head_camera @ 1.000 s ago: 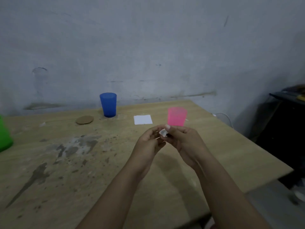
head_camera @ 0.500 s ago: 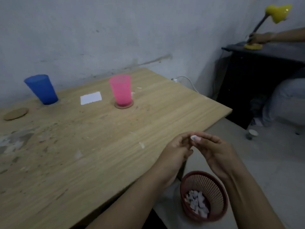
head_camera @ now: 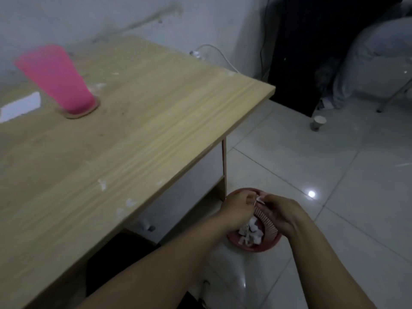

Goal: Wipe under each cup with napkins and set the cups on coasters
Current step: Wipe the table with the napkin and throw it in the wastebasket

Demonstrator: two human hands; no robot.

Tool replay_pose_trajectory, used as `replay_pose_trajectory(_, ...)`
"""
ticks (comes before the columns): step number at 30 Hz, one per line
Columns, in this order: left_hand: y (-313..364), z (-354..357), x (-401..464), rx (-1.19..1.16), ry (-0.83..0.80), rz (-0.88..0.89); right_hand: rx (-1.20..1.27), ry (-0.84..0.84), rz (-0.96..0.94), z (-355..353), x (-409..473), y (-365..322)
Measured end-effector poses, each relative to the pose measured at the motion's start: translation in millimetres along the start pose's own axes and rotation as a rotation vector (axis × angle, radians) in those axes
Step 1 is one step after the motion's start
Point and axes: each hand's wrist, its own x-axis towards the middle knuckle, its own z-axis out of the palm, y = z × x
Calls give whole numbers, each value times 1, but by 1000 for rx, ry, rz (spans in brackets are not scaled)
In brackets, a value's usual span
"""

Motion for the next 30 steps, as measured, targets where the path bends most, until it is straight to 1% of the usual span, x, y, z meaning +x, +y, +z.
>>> replay_pose_trajectory(2,-15,3,19,107,-72,-34,-29,96,77,-9,35,19)
replay_pose_trajectory(4,-29,4,37,163,-98,-86,-64,164,125,-15,64,35)
replay_pose_trajectory(8,-48,9,59,200,-117,-179,-109,308,203,-18,102,51)
replay_pose_trajectory(11,-54,16,69,205,-134,-202,-137,381,205,-18,115,50)
replay_pose_trajectory(12,-54,18,71,208,-145,-205,-212,367,183,-17,114,49)
replay_pose_trajectory(14,-52,20,74,210,-168,-205,-264,341,194,-18,113,47)
replay_pose_trajectory(15,-51,21,75,207,-169,-194,-283,357,213,-16,112,45)
replay_pose_trajectory(19,-45,17,74,179,-130,-169,-382,320,212,-3,110,39)
replay_pose_trajectory(20,-43,16,73,175,-111,-164,-383,299,184,3,103,36)
replay_pose_trajectory(23,-32,5,58,178,-59,-127,-419,138,77,20,86,25)
replay_pose_trajectory(26,-16,-6,37,159,-40,-81,-467,182,8,34,71,13)
replay_pose_trajectory(30,0,-19,10,188,10,-40,-516,113,-93,48,46,1)
